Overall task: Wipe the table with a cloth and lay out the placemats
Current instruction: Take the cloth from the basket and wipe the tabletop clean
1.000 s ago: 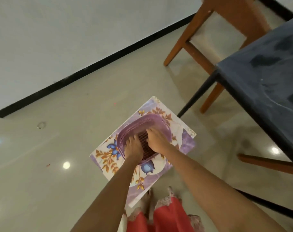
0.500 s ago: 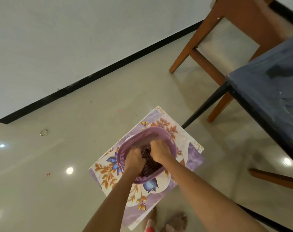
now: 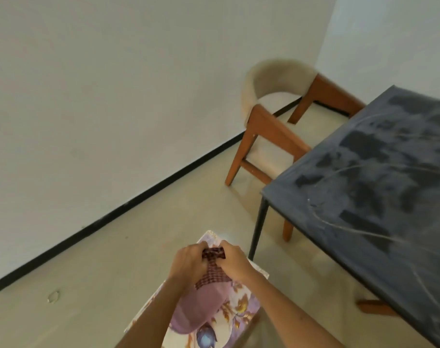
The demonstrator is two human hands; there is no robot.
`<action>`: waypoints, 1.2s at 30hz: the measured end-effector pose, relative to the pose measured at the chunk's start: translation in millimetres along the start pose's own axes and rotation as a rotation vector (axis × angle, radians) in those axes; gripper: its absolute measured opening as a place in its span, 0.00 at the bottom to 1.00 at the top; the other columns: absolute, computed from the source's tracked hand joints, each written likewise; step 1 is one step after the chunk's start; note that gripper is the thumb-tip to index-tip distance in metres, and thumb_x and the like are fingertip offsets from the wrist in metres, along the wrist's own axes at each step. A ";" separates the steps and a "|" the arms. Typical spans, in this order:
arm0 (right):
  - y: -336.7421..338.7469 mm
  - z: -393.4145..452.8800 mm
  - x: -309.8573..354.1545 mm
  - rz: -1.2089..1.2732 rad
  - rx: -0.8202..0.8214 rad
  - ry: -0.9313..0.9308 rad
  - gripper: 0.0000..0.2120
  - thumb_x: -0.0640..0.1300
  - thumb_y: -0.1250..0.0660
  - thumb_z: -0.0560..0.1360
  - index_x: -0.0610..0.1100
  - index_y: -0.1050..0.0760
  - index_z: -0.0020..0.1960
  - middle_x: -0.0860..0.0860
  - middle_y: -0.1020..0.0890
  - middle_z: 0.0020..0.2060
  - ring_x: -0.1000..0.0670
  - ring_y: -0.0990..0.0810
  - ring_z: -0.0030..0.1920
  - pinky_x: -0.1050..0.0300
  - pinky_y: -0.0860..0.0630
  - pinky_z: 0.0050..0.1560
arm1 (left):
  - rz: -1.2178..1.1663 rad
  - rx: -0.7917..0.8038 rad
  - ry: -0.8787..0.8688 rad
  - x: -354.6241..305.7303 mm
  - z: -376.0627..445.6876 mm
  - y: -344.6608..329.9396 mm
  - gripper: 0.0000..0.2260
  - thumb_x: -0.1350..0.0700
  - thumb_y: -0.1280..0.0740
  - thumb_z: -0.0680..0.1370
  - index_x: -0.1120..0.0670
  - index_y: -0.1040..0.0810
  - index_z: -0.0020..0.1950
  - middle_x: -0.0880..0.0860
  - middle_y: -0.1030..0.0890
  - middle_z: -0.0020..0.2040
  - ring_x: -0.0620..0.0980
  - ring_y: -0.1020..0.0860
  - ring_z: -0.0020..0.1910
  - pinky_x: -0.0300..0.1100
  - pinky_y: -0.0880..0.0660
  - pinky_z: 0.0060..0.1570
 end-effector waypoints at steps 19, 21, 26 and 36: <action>393.5 -79.8 -139.3 0.403 -0.678 -0.056 0.21 0.29 0.36 0.75 0.46 0.25 0.64 0.50 0.20 0.55 0.50 0.22 0.56 0.47 0.22 0.58 | -0.315 -0.195 -0.345 -391.4 173.6 44.1 0.14 0.66 0.40 0.77 0.57 0.29 0.62 0.55 0.27 0.61 0.51 0.26 0.55 0.43 0.28 0.54; 414.6 -64.2 -163.0 0.445 -0.702 -0.077 0.23 0.30 0.36 0.76 0.48 0.28 0.67 0.50 0.22 0.56 0.49 0.22 0.57 0.46 0.21 0.57 | -0.321 -0.176 -0.330 -411.2 206.3 30.3 0.13 0.66 0.41 0.78 0.57 0.28 0.62 0.55 0.26 0.60 0.52 0.26 0.57 0.42 0.29 0.55; 463.3 -16.1 -215.2 0.529 -0.771 -0.111 0.24 0.30 0.36 0.76 0.52 0.31 0.66 0.52 0.23 0.53 0.54 0.22 0.52 0.52 0.20 0.54 | -0.407 -0.138 -0.227 -440.6 290.5 -4.5 0.07 0.60 0.40 0.80 0.52 0.28 0.56 0.51 0.23 0.53 0.46 0.25 0.50 0.38 0.29 0.50; 565.7 100.0 -297.2 0.485 -0.822 -0.258 0.23 0.33 0.36 0.78 0.44 0.30 0.71 0.46 0.23 0.64 0.46 0.26 0.66 0.47 0.29 0.68 | -0.501 -0.100 -0.214 -502.9 439.4 -34.3 0.11 0.58 0.33 0.77 0.53 0.26 0.60 0.51 0.23 0.56 0.48 0.24 0.56 0.42 0.27 0.58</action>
Point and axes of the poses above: each hand's wrist, its own z-axis towards the middle knuckle, its own y-axis out of the back of the hand, x = y × z, the point moved 8 cm from there along z, towards the middle knuckle
